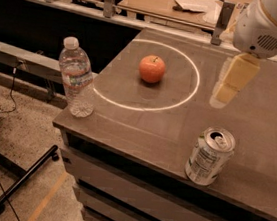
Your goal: Move apple near water bottle
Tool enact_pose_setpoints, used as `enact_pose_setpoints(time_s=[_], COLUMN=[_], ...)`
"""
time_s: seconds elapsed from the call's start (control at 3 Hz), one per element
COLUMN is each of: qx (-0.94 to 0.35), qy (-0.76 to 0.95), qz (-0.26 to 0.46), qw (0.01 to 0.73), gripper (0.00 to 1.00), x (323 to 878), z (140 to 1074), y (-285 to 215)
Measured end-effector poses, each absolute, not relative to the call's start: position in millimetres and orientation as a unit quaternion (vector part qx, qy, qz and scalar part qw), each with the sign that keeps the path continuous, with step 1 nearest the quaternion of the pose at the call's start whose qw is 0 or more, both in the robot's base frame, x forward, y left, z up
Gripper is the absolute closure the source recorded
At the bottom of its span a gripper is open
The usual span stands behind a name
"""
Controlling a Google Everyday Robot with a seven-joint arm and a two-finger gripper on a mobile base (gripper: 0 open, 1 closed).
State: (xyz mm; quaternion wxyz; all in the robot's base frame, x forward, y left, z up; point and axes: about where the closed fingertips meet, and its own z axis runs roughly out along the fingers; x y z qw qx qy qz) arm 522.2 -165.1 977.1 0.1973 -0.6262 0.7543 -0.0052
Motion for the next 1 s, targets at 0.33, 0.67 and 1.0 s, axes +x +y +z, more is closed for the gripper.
enact_pose_setpoints(time_s=[0.33,0.67,1.0], qx=[-0.606,-0.549,-0.551], qy=[0.765,0.799,0.797], qz=[-0.026,-0.049,-0.049], qw=[0.218,0.242,0.241], gripper=[0.00,0.00,0.00], x=[559.2,590.7,589.9], z=[968.8,954.7,954.7], y=[-141.9,-134.0,-134.0])
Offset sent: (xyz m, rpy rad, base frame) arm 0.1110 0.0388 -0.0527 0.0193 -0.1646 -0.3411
